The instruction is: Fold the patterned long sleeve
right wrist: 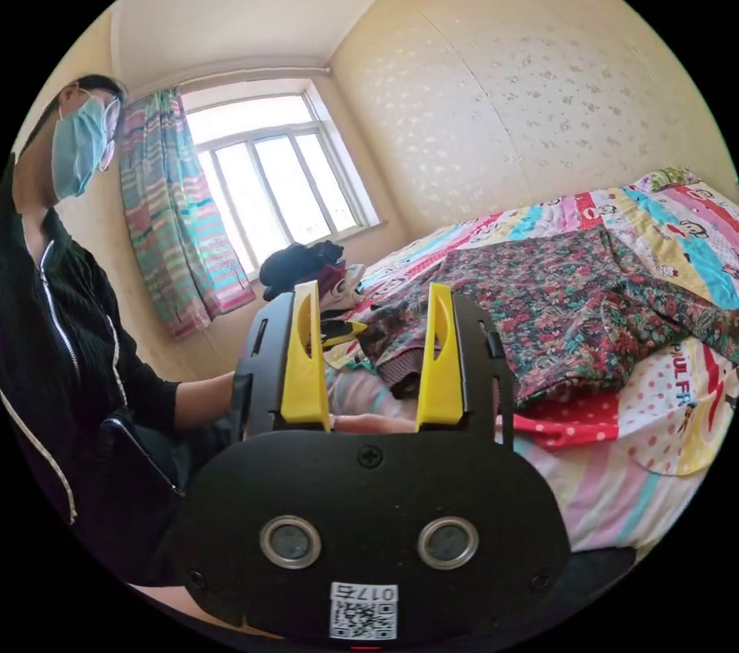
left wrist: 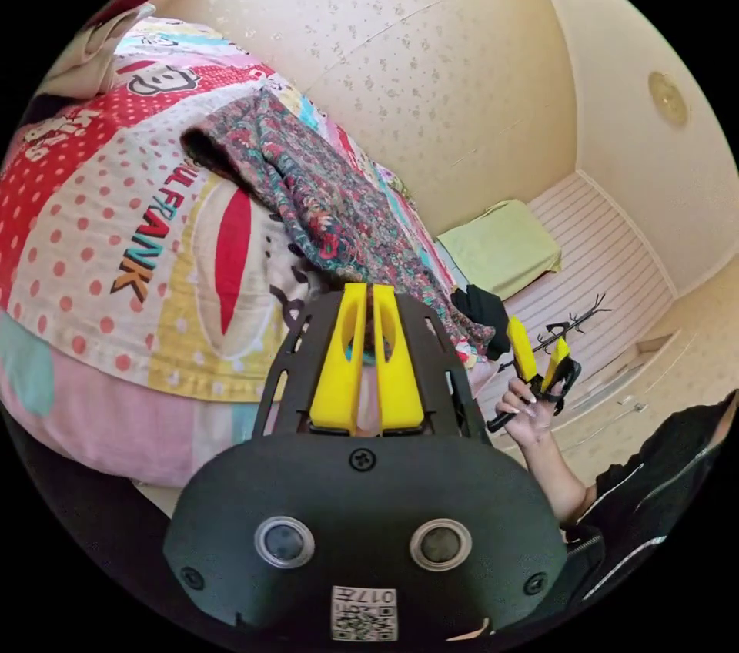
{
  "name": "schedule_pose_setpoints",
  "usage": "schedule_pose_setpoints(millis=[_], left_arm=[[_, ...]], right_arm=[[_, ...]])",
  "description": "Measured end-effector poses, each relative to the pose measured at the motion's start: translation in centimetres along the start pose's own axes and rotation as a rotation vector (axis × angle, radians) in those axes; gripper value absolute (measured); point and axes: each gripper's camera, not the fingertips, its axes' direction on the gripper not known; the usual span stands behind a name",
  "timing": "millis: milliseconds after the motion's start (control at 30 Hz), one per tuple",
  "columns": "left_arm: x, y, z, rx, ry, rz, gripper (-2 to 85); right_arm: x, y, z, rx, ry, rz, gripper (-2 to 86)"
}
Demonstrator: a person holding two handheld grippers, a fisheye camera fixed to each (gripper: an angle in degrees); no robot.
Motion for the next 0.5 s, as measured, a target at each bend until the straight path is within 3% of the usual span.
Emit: schedule_pose_setpoints(millis=[267, 500], left_arm=[[4.7, -3.8, 0.4, 0.011, 0.017, 0.055, -0.6], [1.2, -3.5, -3.8, 0.113, 0.134, -0.051, -0.6]], right_arm=[[-3.8, -2.3, 6.0, -0.228, 0.233, -0.256, 25.0], [-1.5, -1.0, 7.0, -0.269, 0.166, -0.072, 23.2]])
